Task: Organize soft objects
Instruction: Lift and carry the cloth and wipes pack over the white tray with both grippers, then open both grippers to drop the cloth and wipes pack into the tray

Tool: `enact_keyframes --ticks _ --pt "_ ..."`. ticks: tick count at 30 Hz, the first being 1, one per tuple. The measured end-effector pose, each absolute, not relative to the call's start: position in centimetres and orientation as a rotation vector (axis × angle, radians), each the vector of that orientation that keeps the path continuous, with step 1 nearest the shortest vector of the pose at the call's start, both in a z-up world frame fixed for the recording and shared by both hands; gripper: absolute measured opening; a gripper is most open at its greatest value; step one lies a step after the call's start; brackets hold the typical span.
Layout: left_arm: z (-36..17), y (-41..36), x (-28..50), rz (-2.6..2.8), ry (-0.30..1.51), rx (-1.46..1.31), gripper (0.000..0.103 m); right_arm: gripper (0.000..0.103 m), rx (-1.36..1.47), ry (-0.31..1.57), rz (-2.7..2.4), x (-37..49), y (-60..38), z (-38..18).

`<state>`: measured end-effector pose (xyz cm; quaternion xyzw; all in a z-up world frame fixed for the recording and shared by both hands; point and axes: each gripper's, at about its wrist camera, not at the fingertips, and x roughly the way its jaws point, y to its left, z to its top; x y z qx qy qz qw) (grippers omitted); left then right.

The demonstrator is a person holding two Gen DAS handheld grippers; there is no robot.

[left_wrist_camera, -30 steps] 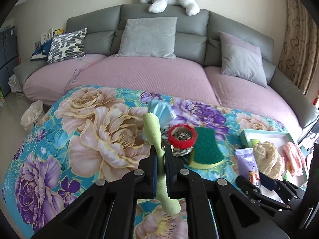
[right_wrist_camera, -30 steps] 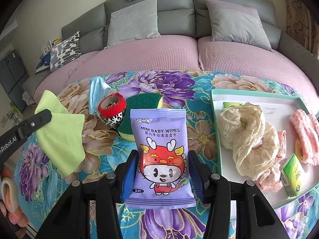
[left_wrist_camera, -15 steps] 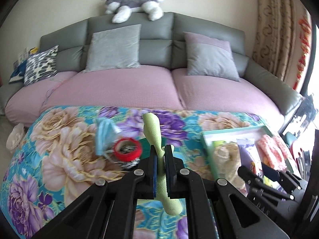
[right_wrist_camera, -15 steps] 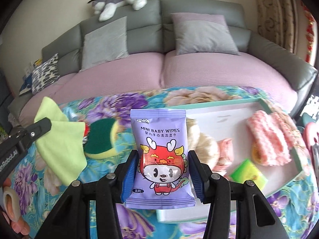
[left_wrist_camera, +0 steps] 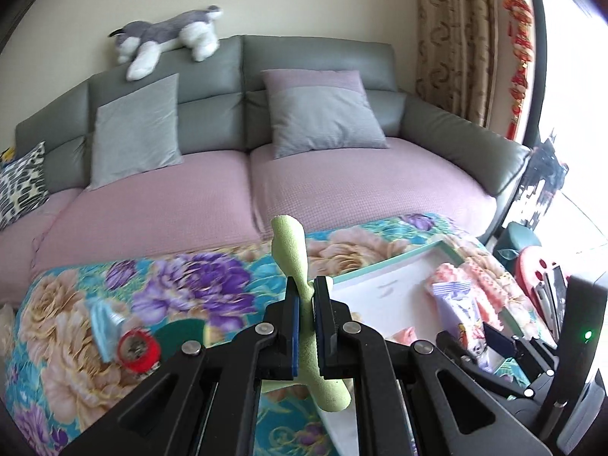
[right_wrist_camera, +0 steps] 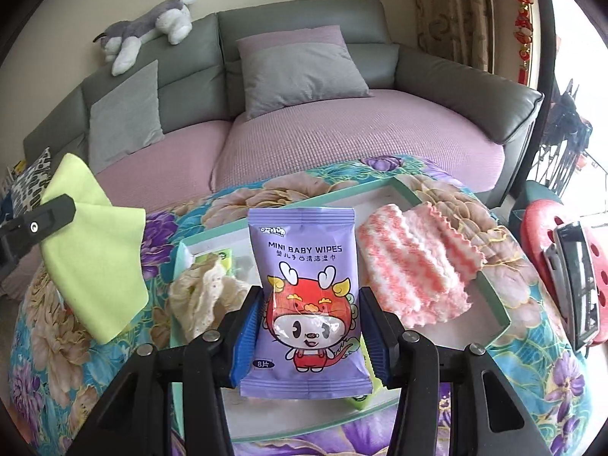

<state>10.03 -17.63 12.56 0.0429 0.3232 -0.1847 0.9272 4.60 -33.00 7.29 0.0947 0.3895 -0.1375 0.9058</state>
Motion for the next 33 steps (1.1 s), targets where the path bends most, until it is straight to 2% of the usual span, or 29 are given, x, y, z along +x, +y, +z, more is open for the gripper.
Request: enact_keyframes --ticks 12,20,22,23,25,26,27,29,30,31,32,33 --pt "10.8 -25.5 12.7 -0.516 0.692 0.104 0.007 0.052 0.218 0.836 -0.360 5.4 -36.5 5.4" --pt "6.6 -26.4 14.4 -0.524 0.815 0.095 0.007 0.052 0.217 0.860 -0.360 5.8 -36.7 4.7" --pt "6.1 -26.2 14.5 -0.512 0.836 0.105 0.010 0.052 0.214 0.864 -0.360 5.9 -36.6 4.6" --pt "6.0 -26.0 14.5 -0.509 0.839 0.108 0.016 0.052 0.212 0.865 -0.361 5.9 -36.6 4.6" --pt "6.0 -25.5 14.2 -0.503 0.839 0.111 0.040 0.054 0.207 0.868 -0.364 5.9 -36.6 4.6" --pt "6.1 -25.2 14.0 -0.497 0.836 0.108 0.059 0.054 0.203 0.869 -0.368 5.9 -36.5 4.6" --pt "6.3 -24.8 13.8 -0.492 0.832 0.104 0.065 0.054 0.200 0.870 -0.371 5.9 -36.5 4.7" --pt "6.5 -23.9 13.5 -0.477 0.828 0.097 0.065 0.054 0.197 0.869 -0.378 5.8 -36.5 4.7" --pt "6.7 -23.4 13.4 -0.464 0.826 0.095 0.069 0.057 0.195 0.865 -0.386 5.7 -36.5 4.8" --pt "6.8 -22.9 13.2 -0.447 0.822 0.094 0.073 0.067 0.191 0.857 -0.398 5.6 -36.6 5.0" --pt "6.9 -22.2 13.1 -0.426 0.818 0.093 0.081 0.075 0.188 0.850 -0.415 5.5 -36.7 5.1" --pt "7.0 -21.6 13.0 -0.407 0.810 0.091 0.088 0.089 0.186 0.839 -0.430 5.3 -36.8 5.3"
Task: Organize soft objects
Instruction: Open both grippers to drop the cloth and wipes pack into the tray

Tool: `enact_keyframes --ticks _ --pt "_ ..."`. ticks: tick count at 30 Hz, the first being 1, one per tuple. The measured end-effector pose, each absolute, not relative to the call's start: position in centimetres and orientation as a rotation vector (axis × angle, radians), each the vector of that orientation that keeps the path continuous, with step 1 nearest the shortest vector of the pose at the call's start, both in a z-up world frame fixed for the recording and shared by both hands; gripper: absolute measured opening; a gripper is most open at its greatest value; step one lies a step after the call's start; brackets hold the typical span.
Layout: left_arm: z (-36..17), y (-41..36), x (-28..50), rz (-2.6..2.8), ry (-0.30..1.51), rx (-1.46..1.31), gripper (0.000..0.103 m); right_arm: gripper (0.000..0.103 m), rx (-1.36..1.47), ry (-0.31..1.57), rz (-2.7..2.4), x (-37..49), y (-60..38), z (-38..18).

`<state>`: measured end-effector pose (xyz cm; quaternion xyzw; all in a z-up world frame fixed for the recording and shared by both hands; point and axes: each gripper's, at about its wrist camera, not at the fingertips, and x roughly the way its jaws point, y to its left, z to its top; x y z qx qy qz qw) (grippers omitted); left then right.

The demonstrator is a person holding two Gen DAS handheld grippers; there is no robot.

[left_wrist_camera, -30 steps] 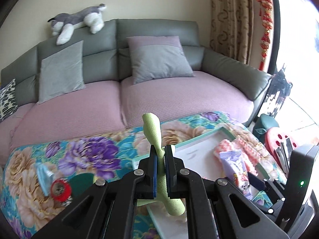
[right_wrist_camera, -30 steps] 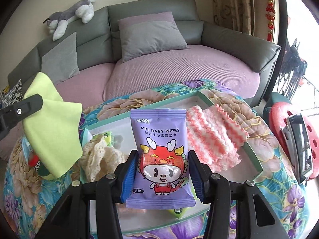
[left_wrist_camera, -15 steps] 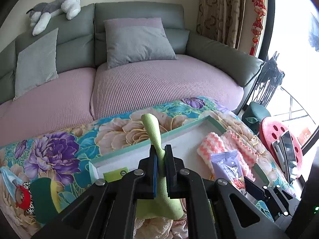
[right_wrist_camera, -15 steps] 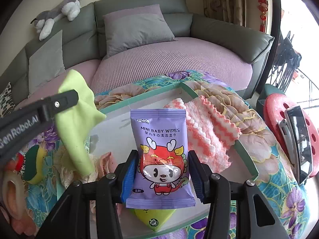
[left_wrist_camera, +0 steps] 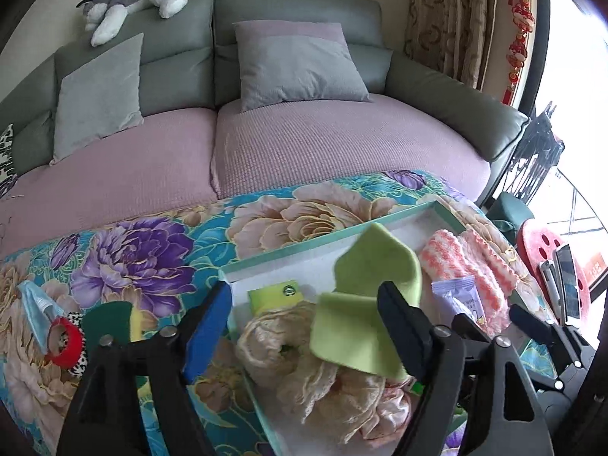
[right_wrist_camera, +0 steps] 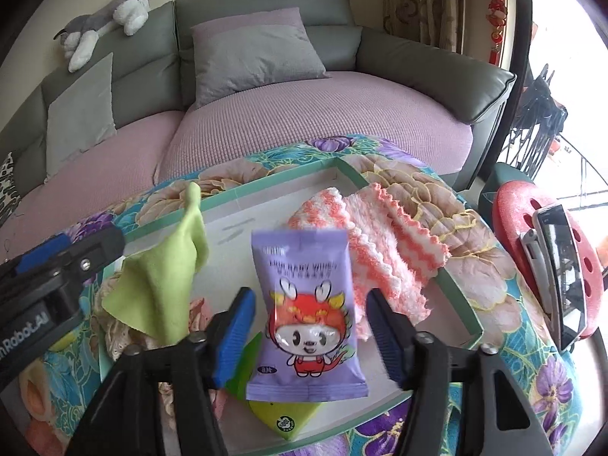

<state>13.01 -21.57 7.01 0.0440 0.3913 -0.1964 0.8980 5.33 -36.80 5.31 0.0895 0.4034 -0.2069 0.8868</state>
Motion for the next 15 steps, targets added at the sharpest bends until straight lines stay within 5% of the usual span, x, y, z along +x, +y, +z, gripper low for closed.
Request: enact_keyframes --ticks 3,7,15 --pt "7.0 -19.3 13.0 -0.342 0.797 0.080 0.092 0.103 0.204 0.816 -0.452 4.8 -37.2 5.8" --pt "6.4 -16.2 13.2 -0.260 0.802 0.037 0.100 0.103 0.193 0.833 -0.456 4.7 -37.0 5.8" --pt "4.6 -10.7 12.1 -0.126 0.828 0.032 0.101 0.103 0.148 0.829 -0.423 4.7 -34.6 6.7"
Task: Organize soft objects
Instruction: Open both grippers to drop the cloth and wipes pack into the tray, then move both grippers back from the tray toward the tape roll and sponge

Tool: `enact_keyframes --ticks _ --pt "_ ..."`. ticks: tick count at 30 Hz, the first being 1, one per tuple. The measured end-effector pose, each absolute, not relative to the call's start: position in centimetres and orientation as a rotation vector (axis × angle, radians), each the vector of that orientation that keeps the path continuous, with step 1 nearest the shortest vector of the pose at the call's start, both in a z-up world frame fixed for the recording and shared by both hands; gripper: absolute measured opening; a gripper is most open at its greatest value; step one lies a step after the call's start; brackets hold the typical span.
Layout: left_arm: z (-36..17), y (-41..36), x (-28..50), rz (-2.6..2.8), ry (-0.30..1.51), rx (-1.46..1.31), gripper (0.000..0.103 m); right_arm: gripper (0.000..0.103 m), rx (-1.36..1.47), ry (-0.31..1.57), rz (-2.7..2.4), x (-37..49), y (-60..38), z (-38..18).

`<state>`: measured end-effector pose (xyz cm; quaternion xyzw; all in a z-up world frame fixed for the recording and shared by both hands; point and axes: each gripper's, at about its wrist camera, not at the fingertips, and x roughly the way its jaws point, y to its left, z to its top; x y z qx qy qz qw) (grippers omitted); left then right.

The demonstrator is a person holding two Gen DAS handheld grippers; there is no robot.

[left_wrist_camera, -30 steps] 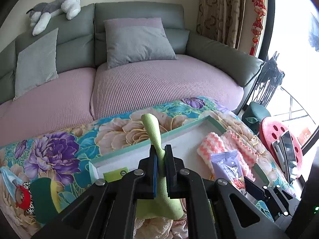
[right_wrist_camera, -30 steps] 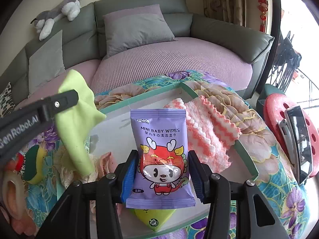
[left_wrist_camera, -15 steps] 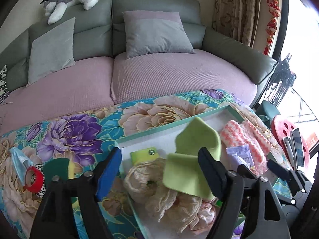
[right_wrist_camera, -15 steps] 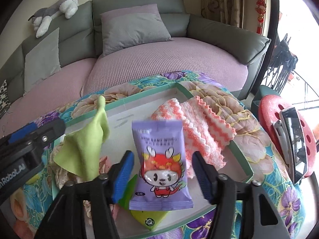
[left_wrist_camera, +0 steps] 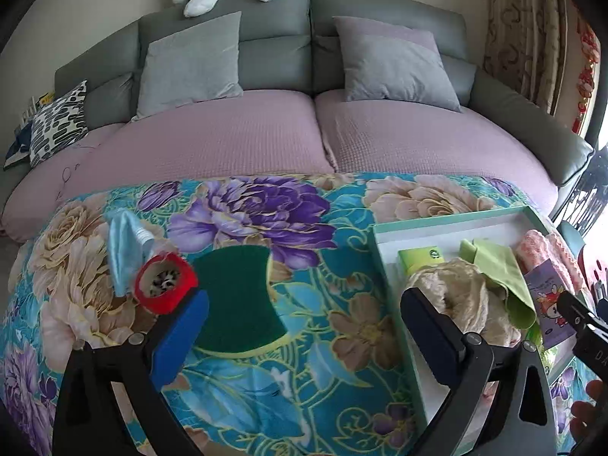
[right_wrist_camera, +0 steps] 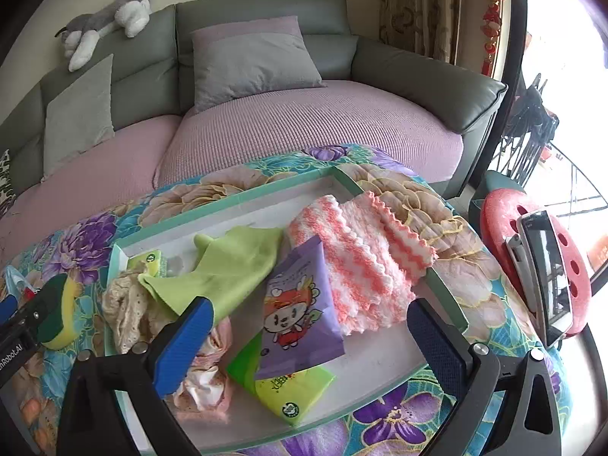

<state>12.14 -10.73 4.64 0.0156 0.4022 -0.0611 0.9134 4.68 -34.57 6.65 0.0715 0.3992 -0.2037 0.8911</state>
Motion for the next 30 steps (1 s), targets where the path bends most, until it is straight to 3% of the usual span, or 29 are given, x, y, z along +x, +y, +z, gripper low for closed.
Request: enact_keyframes --ticks 9,30 --pt "4.7 -3.4 11.5 0.019 0.801 -0.047 0.101 0.103 0.105 0.766 -0.318 5.6 -29.3 8.4" --pt "3.4 8.9 10.9 0.246 0.811 -0.190 0.101 0.103 0.001 0.854 -0.090 9.5 -17.0 5.8"
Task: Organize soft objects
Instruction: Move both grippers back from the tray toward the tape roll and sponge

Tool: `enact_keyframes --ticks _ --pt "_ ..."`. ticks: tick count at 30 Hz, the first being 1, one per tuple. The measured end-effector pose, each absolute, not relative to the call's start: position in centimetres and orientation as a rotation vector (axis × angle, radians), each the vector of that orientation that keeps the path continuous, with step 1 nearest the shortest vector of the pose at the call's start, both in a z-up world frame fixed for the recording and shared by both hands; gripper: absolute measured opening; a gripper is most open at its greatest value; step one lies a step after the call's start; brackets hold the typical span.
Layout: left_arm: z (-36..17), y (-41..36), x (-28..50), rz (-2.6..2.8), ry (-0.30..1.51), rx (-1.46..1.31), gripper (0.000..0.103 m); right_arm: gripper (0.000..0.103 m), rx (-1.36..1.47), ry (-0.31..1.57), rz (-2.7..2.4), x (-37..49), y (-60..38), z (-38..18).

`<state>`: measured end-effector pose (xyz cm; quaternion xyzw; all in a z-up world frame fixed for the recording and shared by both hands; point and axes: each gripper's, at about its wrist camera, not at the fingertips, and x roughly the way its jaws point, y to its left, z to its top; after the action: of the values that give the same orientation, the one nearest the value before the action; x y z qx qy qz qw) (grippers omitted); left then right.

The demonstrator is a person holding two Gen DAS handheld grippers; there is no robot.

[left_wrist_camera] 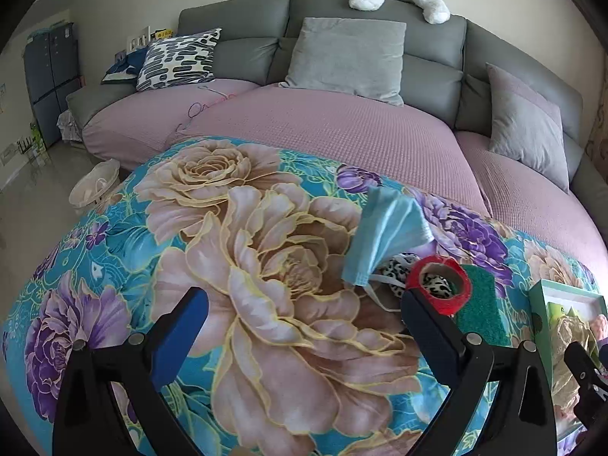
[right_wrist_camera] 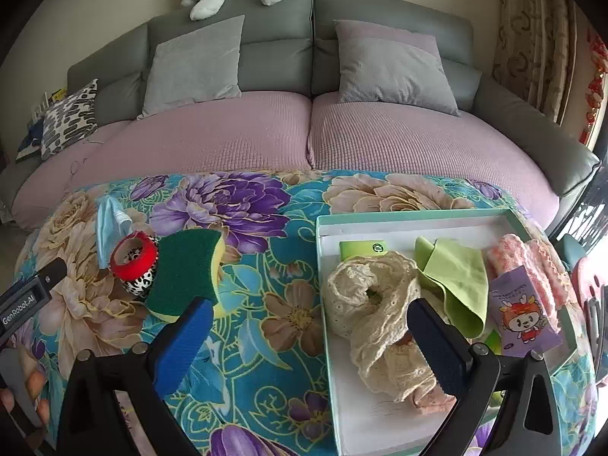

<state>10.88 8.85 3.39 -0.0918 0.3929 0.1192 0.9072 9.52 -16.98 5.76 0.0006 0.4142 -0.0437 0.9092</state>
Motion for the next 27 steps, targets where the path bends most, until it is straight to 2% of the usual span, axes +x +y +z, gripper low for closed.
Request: enact_keyframes --ticks 10,27 --pt "2.2 11.7 11.0 0.286 0.831 -0.243 0.101 0.103 -0.021 0.885 -0.047 10.4 -13.9 4.2" --pt "0.4 11.7 13.4 0.215 0.853 -0.236 0.101 0.103 -0.072 0.888 0.053 12.4 -9.3 1.9"
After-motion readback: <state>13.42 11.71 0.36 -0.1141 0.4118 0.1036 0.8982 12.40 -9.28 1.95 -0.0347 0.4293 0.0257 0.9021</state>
